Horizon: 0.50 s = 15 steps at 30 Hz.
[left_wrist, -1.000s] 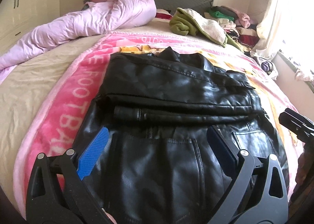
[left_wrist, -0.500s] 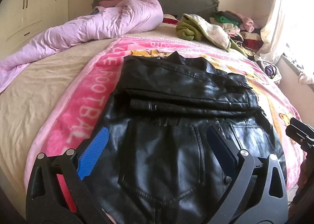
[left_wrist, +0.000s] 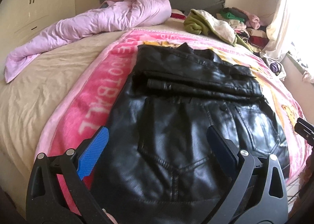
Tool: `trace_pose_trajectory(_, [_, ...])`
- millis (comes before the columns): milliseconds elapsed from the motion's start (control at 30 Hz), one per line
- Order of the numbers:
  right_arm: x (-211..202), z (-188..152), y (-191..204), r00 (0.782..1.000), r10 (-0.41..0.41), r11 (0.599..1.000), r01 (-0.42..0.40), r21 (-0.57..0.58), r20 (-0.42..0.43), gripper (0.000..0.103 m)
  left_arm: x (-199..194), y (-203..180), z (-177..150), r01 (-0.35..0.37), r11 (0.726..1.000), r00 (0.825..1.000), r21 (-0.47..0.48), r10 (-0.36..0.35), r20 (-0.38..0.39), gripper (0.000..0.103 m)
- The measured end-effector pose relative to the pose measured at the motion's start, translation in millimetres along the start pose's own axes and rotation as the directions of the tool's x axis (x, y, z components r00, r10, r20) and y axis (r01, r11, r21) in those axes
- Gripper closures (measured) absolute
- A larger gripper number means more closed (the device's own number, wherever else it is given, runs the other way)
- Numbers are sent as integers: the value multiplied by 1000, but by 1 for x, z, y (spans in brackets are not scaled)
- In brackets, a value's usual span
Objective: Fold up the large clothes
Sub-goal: 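Move both grippers to the jacket hem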
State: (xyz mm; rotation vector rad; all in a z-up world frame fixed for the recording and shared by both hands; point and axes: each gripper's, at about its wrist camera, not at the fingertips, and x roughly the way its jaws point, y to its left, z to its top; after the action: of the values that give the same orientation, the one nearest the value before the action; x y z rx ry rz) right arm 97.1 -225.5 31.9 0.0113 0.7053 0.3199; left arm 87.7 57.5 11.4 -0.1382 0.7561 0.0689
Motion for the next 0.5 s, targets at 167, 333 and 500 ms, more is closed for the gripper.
trace_pose_trajectory(167, [-7, -12, -4, 1000, 8, 1000, -8, 0, -23, 4, -2, 9, -10, -30, 1000, 999, -6, 30, -24, 9])
trace_pose_trajectory(333, [-11, -26, -8, 999, -7, 1000, 6, -9, -47, 4, -1, 17, -19, -54, 999, 997, -1, 53, -54, 9])
trace_pose_trajectory(500, [-12, -38, -13, 997, -20, 1000, 19, -11, -78, 4, 1, 28, -30, -85, 996, 993, -9, 84, -85, 9])
